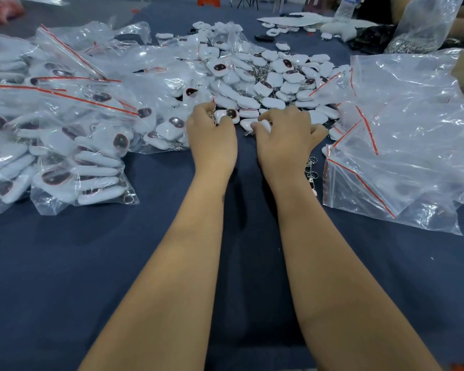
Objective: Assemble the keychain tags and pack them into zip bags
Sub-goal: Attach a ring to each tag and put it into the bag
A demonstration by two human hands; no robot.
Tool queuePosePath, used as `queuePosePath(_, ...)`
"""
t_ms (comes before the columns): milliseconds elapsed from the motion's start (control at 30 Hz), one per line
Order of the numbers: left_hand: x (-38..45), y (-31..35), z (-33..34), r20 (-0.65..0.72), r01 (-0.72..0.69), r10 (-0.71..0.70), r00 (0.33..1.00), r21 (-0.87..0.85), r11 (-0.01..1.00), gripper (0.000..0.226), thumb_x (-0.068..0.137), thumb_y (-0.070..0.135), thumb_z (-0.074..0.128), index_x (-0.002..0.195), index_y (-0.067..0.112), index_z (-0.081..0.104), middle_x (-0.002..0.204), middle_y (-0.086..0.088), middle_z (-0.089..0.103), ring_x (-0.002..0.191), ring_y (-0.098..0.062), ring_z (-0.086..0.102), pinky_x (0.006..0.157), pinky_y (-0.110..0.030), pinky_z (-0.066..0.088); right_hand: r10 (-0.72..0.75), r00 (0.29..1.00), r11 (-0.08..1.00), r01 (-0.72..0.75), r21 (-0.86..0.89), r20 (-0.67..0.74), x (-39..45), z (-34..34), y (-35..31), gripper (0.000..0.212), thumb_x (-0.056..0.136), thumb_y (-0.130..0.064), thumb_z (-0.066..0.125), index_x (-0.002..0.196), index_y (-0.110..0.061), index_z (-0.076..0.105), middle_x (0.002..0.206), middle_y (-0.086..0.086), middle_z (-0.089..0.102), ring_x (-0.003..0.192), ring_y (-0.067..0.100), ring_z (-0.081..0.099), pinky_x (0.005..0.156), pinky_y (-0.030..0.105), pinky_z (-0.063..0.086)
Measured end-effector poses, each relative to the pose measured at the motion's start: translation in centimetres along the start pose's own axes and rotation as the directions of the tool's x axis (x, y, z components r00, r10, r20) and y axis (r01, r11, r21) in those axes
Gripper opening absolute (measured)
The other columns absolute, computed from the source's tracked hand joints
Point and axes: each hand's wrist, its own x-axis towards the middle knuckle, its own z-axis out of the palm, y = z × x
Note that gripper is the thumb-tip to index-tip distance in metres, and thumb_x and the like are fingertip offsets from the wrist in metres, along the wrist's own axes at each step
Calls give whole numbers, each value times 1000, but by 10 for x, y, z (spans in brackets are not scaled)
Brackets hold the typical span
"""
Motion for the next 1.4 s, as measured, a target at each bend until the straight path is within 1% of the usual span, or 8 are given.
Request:
queuePosePath(133,-13,1,5,121,-164,163,979,-1,986,27,92,3,43,105,14,64,117,-1,58,108,-16,57,96,-25,45,-1,996,925,37,379,-95,-4,-5,-6,19,94,-27,61,103,-15,72,102,4,54,96,20,54,83,28,35)
queuePosePath(267,-21,6,10,263,36,59,963,-345,938,25,99,11,42,101,16,67,89,8,68,83,-3,63,76,-19,51,116,989,750,-28,661,-89,-7,-8,-24,13,93,-17,62,97,-7,70,97,3,53,78,0,49,72,5,35)
queuePosePath(500,-9,6,4,340,366,-186,922,-606,707,31,103,11,35,93,7,64,81,-7,70,74,-17,66,70,-29,53,160,903,256,-428,867,399,-6,2,-33,27,90,-3,64,112,-17,58,103,10,68,85,15,66,78,23,54)
queuePosePath(667,0,5,-1,343,420,-244,907,-704,572,25,103,7,39,100,9,63,97,-8,66,86,-19,65,75,-27,56,87,888,293,-455,841,451,-5,5,-21,32,79,14,63,105,-6,67,102,14,72,93,22,69,88,32,56)
queuePosePath(800,-1,5,-5,300,386,-248,921,-629,674,16,99,15,50,104,11,65,96,-6,66,86,-15,68,77,-26,59,58,943,293,-329,898,327,-9,3,-18,30,80,14,60,80,-16,66,81,2,69,80,17,63,79,30,52)
queuePosePath(1000,-6,5,-10,315,314,-186,931,-427,848,14,88,3,64,98,12,59,98,-9,67,82,-17,71,68,-25,58,122,922,139,-381,914,366,-7,3,-15,40,79,26,45,75,-9,65,74,-5,69,77,16,64,76,27,53)
queuePosePath(1233,-3,0,-12,394,271,-136,909,-309,912,46,83,-7,66,126,6,60,104,-12,70,88,-18,70,90,-34,57,116,853,-108,-498,860,509,-3,-1,-15,43,80,21,36,92,-2,69,107,19,65,85,27,68,74,30,57)
queuePosePath(1400,-6,-2,-13,402,151,-55,914,-212,966,48,80,-14,59,121,8,66,107,-10,73,103,-23,69,94,-37,55,87,860,28,-506,862,502,-5,-1,-15,48,82,23,39,116,-5,59,106,15,63,97,25,60,82,30,51)
